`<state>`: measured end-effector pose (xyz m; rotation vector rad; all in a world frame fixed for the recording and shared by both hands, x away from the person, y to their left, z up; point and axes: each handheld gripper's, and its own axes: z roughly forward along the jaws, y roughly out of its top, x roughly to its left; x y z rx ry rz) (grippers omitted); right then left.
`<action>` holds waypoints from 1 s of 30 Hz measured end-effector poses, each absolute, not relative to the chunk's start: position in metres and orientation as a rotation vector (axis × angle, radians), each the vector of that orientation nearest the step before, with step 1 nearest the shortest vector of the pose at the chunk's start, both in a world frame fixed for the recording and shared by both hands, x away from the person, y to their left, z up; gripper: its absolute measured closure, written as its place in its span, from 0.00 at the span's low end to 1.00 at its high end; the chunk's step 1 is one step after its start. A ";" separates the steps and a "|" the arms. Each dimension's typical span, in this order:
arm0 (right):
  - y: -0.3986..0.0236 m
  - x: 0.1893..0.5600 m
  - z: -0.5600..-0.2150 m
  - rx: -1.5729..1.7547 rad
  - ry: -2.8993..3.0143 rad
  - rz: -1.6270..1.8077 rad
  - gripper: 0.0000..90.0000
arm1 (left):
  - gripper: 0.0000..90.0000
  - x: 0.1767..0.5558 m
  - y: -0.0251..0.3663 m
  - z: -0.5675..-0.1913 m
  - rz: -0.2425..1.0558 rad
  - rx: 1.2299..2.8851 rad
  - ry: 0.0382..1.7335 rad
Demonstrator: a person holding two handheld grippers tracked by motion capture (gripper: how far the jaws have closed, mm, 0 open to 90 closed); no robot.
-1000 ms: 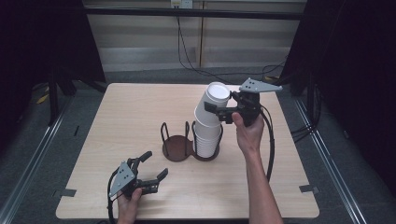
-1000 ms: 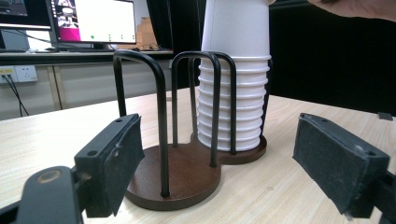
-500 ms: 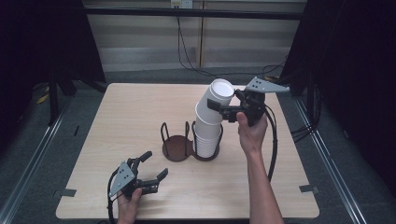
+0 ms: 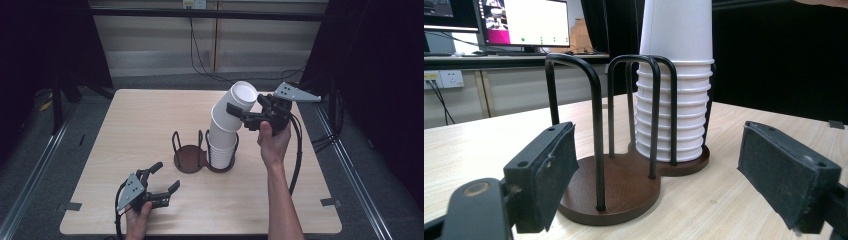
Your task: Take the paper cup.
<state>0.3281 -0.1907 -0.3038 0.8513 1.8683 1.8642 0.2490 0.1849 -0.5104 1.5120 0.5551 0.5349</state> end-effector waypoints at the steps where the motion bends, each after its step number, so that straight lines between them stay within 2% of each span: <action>1: -0.191 0.327 -0.303 0.854 1.866 1.869 0.24 | 0.17 0.249 0.185 -0.510 0.535 1.512 0.555; 20: -0.210 0.302 -0.300 0.857 1.812 1.927 0.24 | 0.17 0.249 0.185 -0.510 0.534 1.512 0.555; 30: -0.216 0.281 -0.312 0.862 1.805 1.899 0.24 | 0.17 0.249 0.185 -0.510 0.535 1.513 0.560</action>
